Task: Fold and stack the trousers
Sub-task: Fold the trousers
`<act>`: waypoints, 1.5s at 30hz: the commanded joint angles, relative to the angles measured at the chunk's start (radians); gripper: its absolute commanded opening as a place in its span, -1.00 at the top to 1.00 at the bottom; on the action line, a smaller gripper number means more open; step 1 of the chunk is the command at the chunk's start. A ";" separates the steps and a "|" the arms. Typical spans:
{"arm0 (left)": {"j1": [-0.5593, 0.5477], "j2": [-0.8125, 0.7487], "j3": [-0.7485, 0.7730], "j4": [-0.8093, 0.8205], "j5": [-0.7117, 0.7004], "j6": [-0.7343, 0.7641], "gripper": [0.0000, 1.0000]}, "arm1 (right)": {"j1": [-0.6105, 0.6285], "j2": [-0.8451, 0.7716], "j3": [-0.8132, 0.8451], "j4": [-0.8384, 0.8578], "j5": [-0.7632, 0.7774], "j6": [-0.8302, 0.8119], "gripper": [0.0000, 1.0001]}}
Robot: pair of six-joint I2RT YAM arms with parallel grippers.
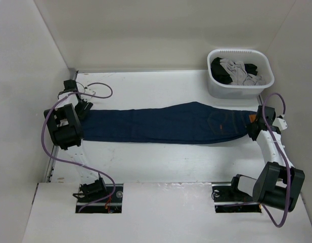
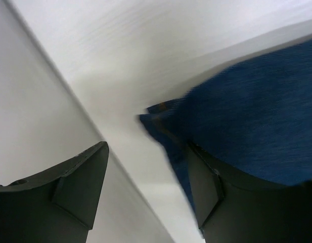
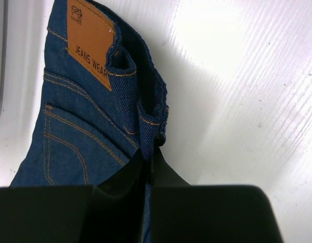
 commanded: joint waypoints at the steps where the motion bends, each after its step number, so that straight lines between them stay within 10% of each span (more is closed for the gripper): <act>1: -0.025 -0.018 -0.036 -0.041 0.019 -0.061 -0.23 | -0.007 -0.008 0.007 0.021 0.043 -0.015 1.00; 18: -0.030 -0.051 -0.105 -0.007 0.007 -0.107 -0.19 | -0.007 -0.008 0.007 0.021 0.043 -0.015 1.00; 19: -0.030 -0.055 -0.107 -0.007 0.007 -0.106 -0.19 | 0.541 -0.070 0.145 0.117 0.181 -0.446 1.00; 35: -0.045 -0.087 -0.134 0.001 0.002 -0.099 -0.20 | 0.502 -0.166 0.106 0.087 0.161 -0.459 1.00; 45: -0.043 -0.076 -0.139 0.001 0.001 -0.095 -0.20 | 1.032 0.248 0.718 -0.043 0.026 -1.065 1.00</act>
